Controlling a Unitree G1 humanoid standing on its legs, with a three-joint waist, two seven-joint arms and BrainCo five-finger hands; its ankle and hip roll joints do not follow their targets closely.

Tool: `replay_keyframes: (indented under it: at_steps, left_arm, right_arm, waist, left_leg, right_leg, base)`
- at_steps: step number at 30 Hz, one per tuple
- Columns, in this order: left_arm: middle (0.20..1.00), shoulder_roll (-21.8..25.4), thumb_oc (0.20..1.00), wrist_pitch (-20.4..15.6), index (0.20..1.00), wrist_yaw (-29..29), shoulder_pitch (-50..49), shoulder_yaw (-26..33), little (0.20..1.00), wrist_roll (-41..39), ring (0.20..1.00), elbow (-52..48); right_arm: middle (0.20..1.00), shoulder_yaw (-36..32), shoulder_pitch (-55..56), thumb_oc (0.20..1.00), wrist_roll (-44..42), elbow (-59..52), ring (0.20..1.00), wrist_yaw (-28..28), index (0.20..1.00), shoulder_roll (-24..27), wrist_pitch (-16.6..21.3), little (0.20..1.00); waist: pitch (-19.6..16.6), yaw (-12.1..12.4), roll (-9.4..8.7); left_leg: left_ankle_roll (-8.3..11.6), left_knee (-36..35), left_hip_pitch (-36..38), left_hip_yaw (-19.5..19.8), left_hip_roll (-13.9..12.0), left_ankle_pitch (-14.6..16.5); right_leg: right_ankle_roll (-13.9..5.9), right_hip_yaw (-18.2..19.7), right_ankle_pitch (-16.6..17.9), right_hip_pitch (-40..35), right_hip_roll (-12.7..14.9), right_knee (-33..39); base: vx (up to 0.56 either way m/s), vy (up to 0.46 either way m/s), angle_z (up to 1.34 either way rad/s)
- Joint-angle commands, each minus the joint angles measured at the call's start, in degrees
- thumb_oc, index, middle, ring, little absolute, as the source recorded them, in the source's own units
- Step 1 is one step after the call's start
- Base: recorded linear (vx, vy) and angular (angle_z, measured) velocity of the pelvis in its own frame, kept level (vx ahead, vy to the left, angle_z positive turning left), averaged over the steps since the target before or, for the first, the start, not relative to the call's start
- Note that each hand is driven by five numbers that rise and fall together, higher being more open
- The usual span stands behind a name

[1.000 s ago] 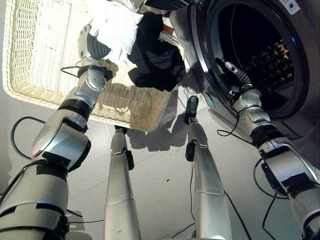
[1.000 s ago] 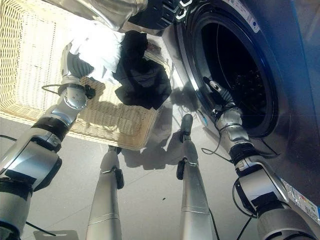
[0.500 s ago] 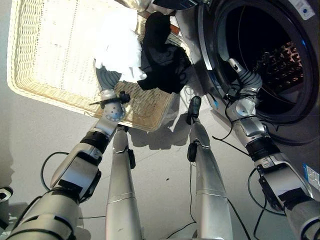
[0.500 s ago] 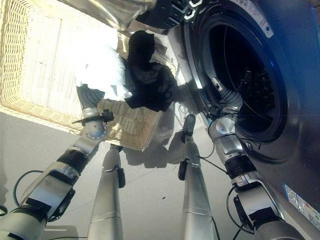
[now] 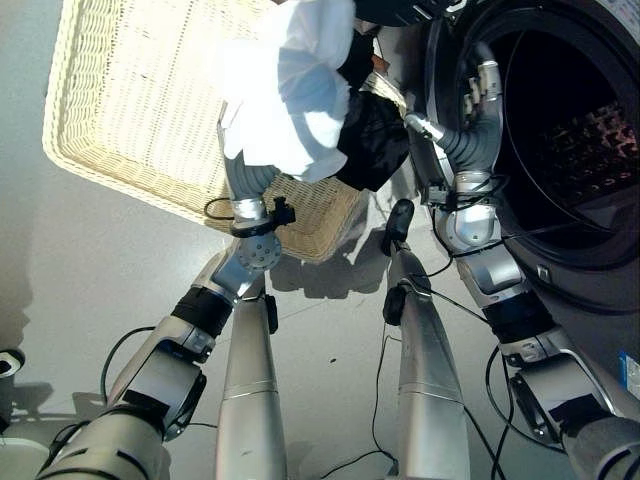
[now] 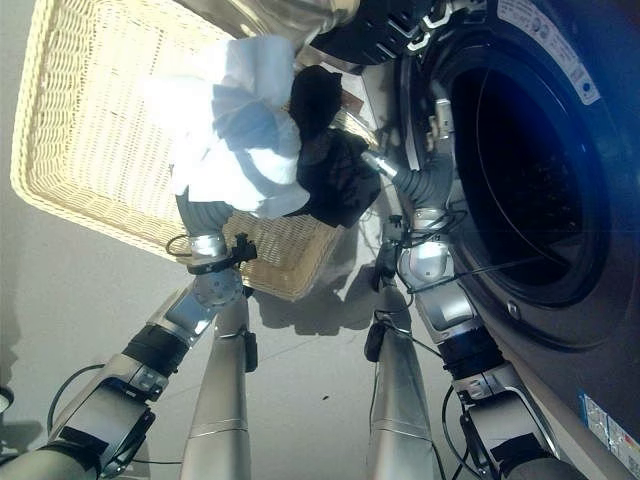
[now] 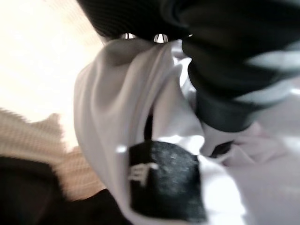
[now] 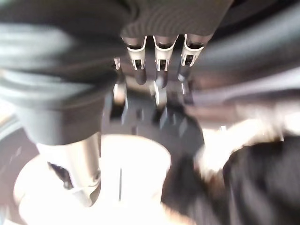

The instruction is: Put the clothes into the washing machine.

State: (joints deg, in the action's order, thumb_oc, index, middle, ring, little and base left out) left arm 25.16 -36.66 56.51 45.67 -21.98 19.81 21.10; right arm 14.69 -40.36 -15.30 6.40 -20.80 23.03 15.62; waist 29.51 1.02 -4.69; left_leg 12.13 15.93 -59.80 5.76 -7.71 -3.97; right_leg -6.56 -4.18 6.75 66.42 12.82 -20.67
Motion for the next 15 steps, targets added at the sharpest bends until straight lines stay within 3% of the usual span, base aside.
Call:
replay_keyframes:
  at_steps: [1,7,15]
  left_arm:
    - [0.2,0.89,0.2,0.39,0.2,-0.13,0.84,1.28,0.2,6.55,0.2,-7.79]
    - [0.2,3.78,0.2,4.76,0.2,-2.18,2.56,-1.55,0.2,13.52,0.2,-11.16]
    - [0.2,5.64,0.2,6.95,0.2,-4.41,5.05,-5.57,0.2,16.11,0.2,-11.93]
  right_arm:
    - [1.0,0.28,3.01,1.0,-9.52,-8.49,1.0,10.31,1.0,1.19,-1.71,1.0]
    - [1.0,3.66,4.19,1.0,-24.52,-11.04,1.0,23.09,1.0,2.89,-9.72,1.0]
    - [1.0,6.77,4.26,1.0,-35.81,-13.93,1.0,31.35,1.0,3.52,-13.12,1.0]
  waist:
    - [0.29,-1.03,2.08]
    - [0.29,-1.06,1.73]
    - [0.29,-1.18,1.68]
  left_leg:
    - [-6.4,0.17,-0.63,1.76,5.86,-0.97]
    - [-6.22,-0.13,-0.33,1.27,5.69,-1.63]
    - [-5.99,-0.32,-0.57,0.99,5.49,-2.26]
  right_leg:
    - [-4.93,-1.09,4.58,-0.74,-2.04,0.81]
    - [-4.86,-1.73,4.91,-1.09,-1.47,1.1]
    - [-4.97,-1.86,5.2,-0.83,-1.2,1.29]
  base:
    - [0.0,-0.015,0.05]
    - [0.0,0.002,0.02]
    - [0.0,0.0,0.0]
